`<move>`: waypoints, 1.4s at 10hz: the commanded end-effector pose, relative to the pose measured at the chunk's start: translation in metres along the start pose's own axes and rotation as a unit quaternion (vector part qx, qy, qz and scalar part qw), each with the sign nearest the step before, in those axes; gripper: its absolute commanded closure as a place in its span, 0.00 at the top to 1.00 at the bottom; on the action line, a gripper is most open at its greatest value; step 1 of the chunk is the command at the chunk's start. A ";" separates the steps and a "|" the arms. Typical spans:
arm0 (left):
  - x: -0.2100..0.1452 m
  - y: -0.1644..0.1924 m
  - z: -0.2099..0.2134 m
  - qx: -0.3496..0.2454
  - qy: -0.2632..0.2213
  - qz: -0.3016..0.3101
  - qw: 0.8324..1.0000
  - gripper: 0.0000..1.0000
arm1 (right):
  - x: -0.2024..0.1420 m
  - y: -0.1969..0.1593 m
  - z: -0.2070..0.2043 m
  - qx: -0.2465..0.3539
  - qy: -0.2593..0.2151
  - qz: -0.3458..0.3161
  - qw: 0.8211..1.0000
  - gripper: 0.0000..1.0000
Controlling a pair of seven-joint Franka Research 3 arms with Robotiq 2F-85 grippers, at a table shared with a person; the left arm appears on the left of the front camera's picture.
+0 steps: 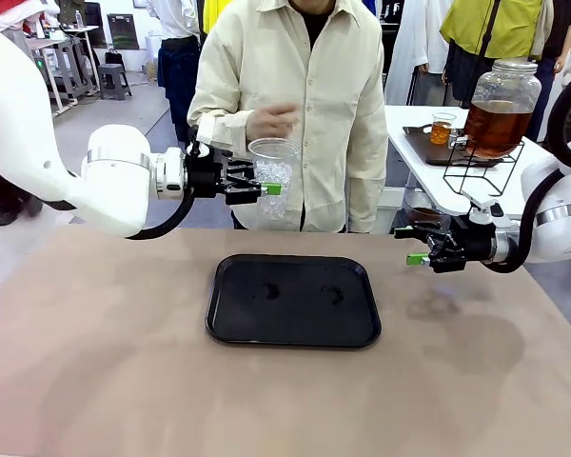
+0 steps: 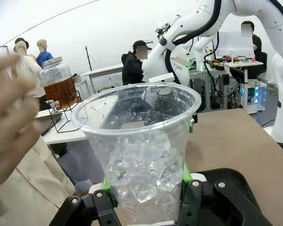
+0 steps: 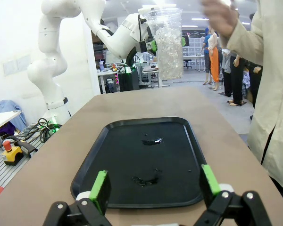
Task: Pour the drink into the iced cup.
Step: Open the gripper to release the iced cup you were holding.
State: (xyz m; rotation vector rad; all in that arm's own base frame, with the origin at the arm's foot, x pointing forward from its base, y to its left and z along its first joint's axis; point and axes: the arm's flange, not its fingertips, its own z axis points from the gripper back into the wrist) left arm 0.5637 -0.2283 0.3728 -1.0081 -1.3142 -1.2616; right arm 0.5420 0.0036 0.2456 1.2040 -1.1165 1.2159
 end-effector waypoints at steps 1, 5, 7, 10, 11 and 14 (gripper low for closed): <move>0.005 -0.001 0.000 0.001 -0.003 -0.008 1.000 0.60 | 0.003 0.000 -0.002 0.001 0.002 -0.002 1.000 1.00; 0.005 -0.001 0.000 0.001 -0.003 -0.008 1.000 0.60 | 0.003 0.000 -0.002 0.001 0.002 -0.002 1.000 1.00; 0.005 -0.001 0.000 0.001 -0.003 -0.008 1.000 0.60 | 0.003 0.000 -0.002 0.001 0.002 -0.002 1.000 1.00; 0.005 -0.001 0.000 0.001 -0.003 -0.008 1.000 0.60 | 0.003 0.000 -0.002 0.001 0.002 -0.002 1.000 1.00; 0.005 -0.001 0.000 0.001 -0.003 -0.008 1.000 0.60 | 0.003 0.000 -0.002 0.001 0.002 -0.002 1.000 1.00; 0.005 -0.001 0.000 0.001 -0.003 -0.008 1.000 0.60 | 0.003 0.000 -0.002 0.001 0.002 -0.002 1.000 1.00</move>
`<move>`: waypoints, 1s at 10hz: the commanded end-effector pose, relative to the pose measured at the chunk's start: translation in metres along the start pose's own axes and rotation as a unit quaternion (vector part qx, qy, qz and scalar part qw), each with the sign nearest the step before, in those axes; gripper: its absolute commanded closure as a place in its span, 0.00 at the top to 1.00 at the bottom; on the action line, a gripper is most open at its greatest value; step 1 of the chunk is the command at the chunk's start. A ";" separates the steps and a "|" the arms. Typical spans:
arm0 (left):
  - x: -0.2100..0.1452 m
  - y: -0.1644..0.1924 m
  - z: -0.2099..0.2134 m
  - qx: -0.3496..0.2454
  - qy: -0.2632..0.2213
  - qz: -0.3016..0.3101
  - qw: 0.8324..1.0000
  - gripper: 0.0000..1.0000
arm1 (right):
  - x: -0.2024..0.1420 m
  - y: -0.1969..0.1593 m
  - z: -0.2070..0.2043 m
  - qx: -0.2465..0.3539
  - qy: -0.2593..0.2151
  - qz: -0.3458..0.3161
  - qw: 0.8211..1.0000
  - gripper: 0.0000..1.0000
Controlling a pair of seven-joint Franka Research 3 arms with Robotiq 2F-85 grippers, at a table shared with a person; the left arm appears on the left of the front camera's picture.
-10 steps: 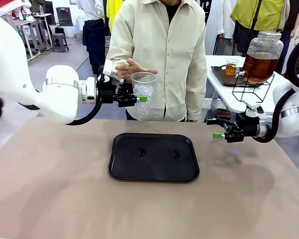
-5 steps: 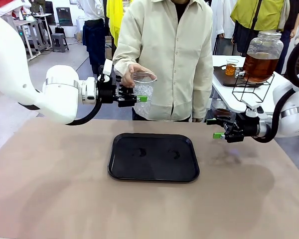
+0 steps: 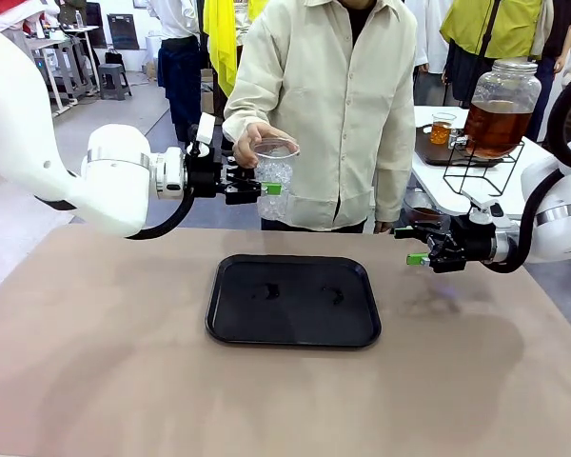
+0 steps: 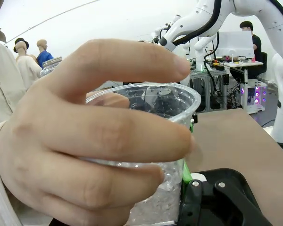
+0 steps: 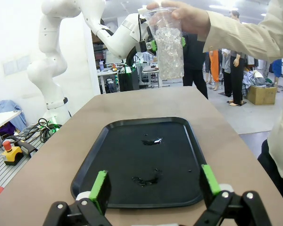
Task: Pour the drink into the iced cup.
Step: Open the gripper to release the iced cup you were holding.
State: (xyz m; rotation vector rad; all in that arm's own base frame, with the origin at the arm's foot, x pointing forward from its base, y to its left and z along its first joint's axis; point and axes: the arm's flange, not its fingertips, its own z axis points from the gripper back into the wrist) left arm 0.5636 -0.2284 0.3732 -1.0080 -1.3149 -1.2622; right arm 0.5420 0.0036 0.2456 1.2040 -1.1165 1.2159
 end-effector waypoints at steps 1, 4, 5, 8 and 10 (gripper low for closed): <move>0.005 -0.001 0.000 0.001 -0.003 -0.008 1.000 0.60 | 0.003 0.000 -0.002 0.001 0.002 -0.002 1.000 1.00; 0.005 -0.001 0.000 0.001 -0.003 -0.008 1.000 0.60 | 0.003 0.000 -0.002 0.001 0.002 -0.002 1.000 1.00; 0.005 -0.001 0.000 0.001 -0.003 -0.008 1.000 0.60 | 0.003 0.000 -0.002 0.001 0.002 -0.002 1.000 1.00; 0.005 -0.001 0.000 0.001 -0.003 -0.008 1.000 0.60 | 0.003 0.000 -0.002 0.001 0.002 -0.002 1.000 1.00; -0.001 0.000 0.002 0.000 -0.002 0.007 1.000 0.78 | 0.003 0.000 -0.002 0.001 0.002 -0.002 1.000 1.00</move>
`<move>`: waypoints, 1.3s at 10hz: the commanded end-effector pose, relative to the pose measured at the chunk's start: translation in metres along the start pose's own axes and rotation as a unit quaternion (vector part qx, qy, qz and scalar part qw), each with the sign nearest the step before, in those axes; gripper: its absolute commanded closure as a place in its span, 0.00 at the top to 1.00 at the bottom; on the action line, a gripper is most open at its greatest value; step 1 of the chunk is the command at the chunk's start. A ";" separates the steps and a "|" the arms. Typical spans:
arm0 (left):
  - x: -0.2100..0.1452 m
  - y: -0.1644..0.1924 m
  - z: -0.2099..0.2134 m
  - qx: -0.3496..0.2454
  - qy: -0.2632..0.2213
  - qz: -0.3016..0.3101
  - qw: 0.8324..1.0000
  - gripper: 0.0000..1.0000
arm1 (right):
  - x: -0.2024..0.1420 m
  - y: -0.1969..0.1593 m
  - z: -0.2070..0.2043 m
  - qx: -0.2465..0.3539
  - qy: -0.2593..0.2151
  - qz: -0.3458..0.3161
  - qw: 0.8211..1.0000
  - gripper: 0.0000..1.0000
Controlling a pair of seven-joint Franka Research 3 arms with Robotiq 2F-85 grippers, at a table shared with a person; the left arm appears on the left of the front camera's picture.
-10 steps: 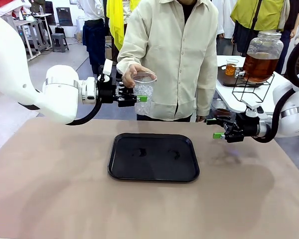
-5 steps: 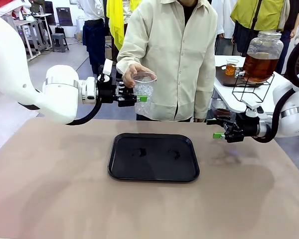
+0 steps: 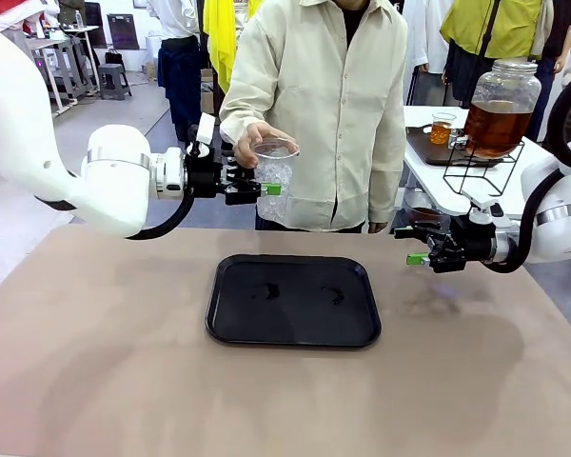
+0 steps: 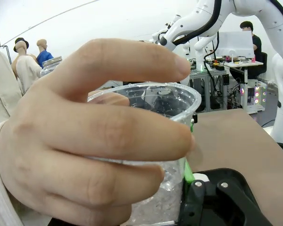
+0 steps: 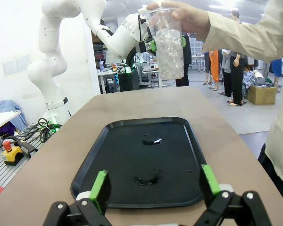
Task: Pour the drink into the iced cup.
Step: Open the gripper to release the iced cup you were holding.
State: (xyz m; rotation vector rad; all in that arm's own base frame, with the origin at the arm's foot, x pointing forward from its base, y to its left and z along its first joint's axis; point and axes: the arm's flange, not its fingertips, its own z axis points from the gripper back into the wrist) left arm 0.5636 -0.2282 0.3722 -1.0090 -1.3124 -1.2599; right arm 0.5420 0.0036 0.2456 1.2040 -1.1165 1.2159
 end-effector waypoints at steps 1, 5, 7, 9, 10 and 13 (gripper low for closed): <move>0.001 0.000 0.003 -0.003 -0.003 0.012 1.000 0.98 | 0.003 0.000 -0.002 0.001 0.002 -0.002 1.000 1.00; -0.002 -0.006 0.022 -0.002 -0.005 0.024 1.000 1.00 | 0.003 0.000 -0.002 0.001 0.002 -0.002 1.000 1.00; -0.009 -0.013 0.043 0.002 -0.005 0.032 0.999 1.00 | 0.003 0.000 -0.002 0.001 0.002 -0.002 1.000 1.00; -0.021 -0.017 0.066 -0.006 0.001 0.033 0.999 1.00 | 0.003 0.000 -0.002 0.001 0.002 -0.002 1.000 1.00; -0.029 -0.019 0.083 -0.014 0.002 0.029 0.999 1.00 | 0.003 0.000 -0.002 0.001 0.002 -0.002 1.000 1.00; -0.055 -0.028 0.125 -0.025 -0.016 0.016 0.999 1.00 | 0.003 0.000 -0.002 0.001 0.002 -0.002 1.000 1.00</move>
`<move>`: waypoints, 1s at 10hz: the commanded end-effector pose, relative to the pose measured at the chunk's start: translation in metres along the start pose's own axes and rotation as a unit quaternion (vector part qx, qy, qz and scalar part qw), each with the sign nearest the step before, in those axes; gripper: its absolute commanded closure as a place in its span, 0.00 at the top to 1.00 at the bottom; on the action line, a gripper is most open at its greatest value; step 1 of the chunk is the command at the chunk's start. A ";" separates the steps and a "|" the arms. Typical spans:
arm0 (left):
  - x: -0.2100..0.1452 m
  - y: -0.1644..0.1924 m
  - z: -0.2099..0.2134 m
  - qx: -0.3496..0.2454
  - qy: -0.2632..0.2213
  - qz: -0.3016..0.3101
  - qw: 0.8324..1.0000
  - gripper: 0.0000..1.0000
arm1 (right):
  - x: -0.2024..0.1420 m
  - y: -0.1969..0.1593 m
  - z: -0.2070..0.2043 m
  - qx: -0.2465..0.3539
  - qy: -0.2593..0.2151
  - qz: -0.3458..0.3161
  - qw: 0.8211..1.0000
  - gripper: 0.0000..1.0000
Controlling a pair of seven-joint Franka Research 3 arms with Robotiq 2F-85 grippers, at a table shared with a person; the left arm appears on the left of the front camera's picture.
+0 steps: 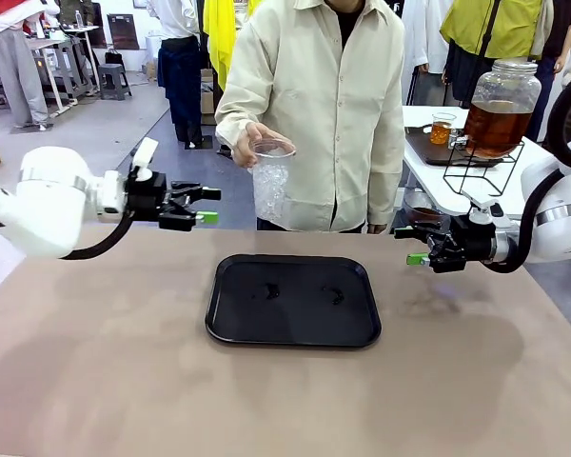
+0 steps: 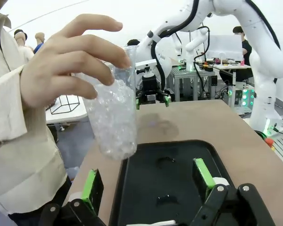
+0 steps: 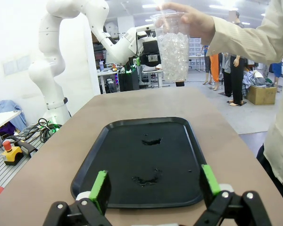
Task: Pour the drink into the iced cup.
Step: Open the gripper to release the iced cup you were holding.
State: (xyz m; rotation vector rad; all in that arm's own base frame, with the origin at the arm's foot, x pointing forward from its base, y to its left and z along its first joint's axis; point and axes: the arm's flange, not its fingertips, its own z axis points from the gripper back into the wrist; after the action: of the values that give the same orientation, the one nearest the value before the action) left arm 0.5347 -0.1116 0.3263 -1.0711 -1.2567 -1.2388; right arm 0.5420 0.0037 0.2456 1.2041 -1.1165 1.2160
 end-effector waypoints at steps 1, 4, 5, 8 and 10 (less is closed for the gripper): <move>-0.012 -0.010 0.022 -0.009 -0.014 -0.019 1.000 1.00 | 0.003 0.000 -0.002 0.001 0.002 -0.002 1.000 1.00; -0.029 -0.017 0.054 0.000 -0.018 -0.010 1.000 1.00 | 0.003 0.000 -0.002 0.001 0.002 -0.002 1.000 1.00; -0.033 -0.018 0.060 0.008 -0.013 -0.008 1.000 1.00 | 0.003 0.000 -0.002 0.001 0.002 -0.002 1.000 1.00; -0.027 -0.013 0.049 0.006 -0.012 -0.004 1.000 1.00 | 0.003 0.000 -0.002 0.001 0.002 -0.002 1.000 1.00; -0.027 -0.013 0.049 0.006 -0.012 -0.004 1.000 1.00 | 0.003 0.000 -0.002 0.001 0.002 -0.002 1.000 1.00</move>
State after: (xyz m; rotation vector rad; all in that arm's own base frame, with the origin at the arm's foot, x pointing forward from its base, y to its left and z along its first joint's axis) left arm 0.5198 -0.0613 0.2972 -1.0813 -1.2790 -1.2298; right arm 0.5420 0.0037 0.2456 1.2041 -1.1164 1.2160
